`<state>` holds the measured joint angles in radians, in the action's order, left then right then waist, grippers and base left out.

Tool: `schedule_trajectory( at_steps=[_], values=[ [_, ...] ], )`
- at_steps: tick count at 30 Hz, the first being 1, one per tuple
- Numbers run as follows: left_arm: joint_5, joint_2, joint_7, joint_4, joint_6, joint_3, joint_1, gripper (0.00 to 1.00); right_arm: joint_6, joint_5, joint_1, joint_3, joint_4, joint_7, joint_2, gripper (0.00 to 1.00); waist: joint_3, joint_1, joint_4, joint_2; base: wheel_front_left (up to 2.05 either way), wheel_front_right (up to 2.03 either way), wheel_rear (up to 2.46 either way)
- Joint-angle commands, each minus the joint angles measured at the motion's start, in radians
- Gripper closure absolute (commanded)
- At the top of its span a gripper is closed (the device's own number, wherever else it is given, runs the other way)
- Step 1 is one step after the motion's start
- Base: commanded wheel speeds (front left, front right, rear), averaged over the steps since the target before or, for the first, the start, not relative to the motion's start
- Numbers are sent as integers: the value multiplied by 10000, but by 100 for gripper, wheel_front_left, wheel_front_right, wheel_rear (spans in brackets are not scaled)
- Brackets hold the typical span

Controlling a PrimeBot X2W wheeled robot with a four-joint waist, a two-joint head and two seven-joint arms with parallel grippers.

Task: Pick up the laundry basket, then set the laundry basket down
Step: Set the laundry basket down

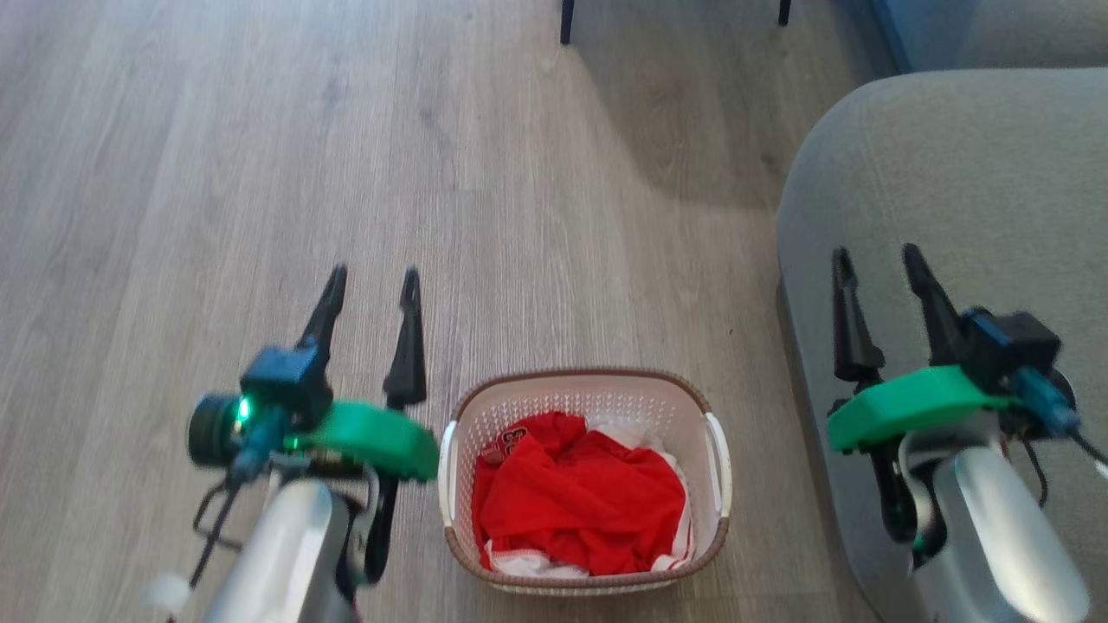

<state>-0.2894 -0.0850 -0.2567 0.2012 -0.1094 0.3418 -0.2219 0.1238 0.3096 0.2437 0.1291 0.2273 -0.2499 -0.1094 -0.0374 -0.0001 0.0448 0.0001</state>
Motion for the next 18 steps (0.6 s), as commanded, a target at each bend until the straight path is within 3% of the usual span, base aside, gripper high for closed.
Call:
schedule_trajectory(
  at_steps=[1,7,18],
  values=[
    [270,-6,-50,-424,139,-532,17,0,69,-161,-91,75,-605,-117,135,0,153,1,-57,-1,0,0,0],
    [920,276,-50,-824,518,-1138,863,0,69,-797,-1147,10,-1693,-118,386,0,321,1,-91,-1,0,0,0],
    [190,345,-51,-933,1282,-1658,1641,0,69,-1406,-2141,-204,-1791,-118,552,0,396,1,-104,-1,0,0,0]
  ],
)
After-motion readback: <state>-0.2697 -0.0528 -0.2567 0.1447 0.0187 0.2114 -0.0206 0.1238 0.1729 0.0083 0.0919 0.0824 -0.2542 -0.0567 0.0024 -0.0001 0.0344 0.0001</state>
